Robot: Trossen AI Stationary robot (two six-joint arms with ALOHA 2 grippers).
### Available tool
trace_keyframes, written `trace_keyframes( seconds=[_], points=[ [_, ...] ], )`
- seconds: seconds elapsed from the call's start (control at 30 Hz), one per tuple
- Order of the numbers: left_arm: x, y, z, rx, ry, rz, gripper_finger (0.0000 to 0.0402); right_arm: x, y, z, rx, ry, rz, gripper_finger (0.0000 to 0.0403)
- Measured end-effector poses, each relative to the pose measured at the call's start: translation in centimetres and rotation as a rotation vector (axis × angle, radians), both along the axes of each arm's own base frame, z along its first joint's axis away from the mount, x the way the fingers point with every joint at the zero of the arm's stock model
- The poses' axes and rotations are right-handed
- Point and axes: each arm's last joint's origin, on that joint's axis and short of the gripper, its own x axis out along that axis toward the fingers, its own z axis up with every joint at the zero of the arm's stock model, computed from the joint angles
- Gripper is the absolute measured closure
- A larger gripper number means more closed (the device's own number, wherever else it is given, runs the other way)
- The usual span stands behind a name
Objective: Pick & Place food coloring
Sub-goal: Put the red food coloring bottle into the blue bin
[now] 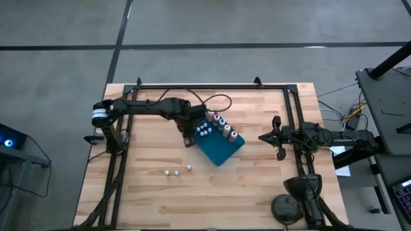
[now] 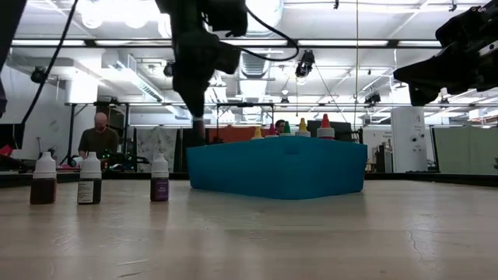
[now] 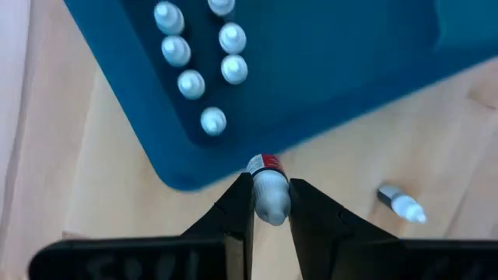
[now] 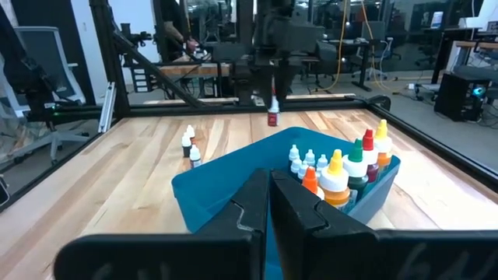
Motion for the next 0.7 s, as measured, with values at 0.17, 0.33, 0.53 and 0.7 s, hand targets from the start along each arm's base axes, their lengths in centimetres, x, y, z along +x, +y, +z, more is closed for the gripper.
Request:
trace_keyframes(
  seconds=[0.17, 0.33, 0.53, 0.7],
  points=[
    [1.6, 0.7, -0.8, 0.003, 0.013, -0.004, 0.0360, 0.0, 0.0, 0.0, -0.001, 0.000, 0.000, 0.0394],
    [2.9, 1.1, -1.4, 0.002, 0.020, -0.005, 0.0360, 0.0, 0.0, 0.0, -0.002, 0.000, 0.000, 0.0394],
    [3.3, 1.2, -1.8, 0.009, 0.020, -0.003, 0.0360, 0.0, 0.0, 0.0, -0.001, 0.000, 0.000, 0.0394],
    [3.2, 1.2, -2.6, 0.034, 0.031, 0.007, 0.0360, 0.0, 0.0, 0.0, 0.000, 0.000, 0.000, 0.0394]
  ],
)
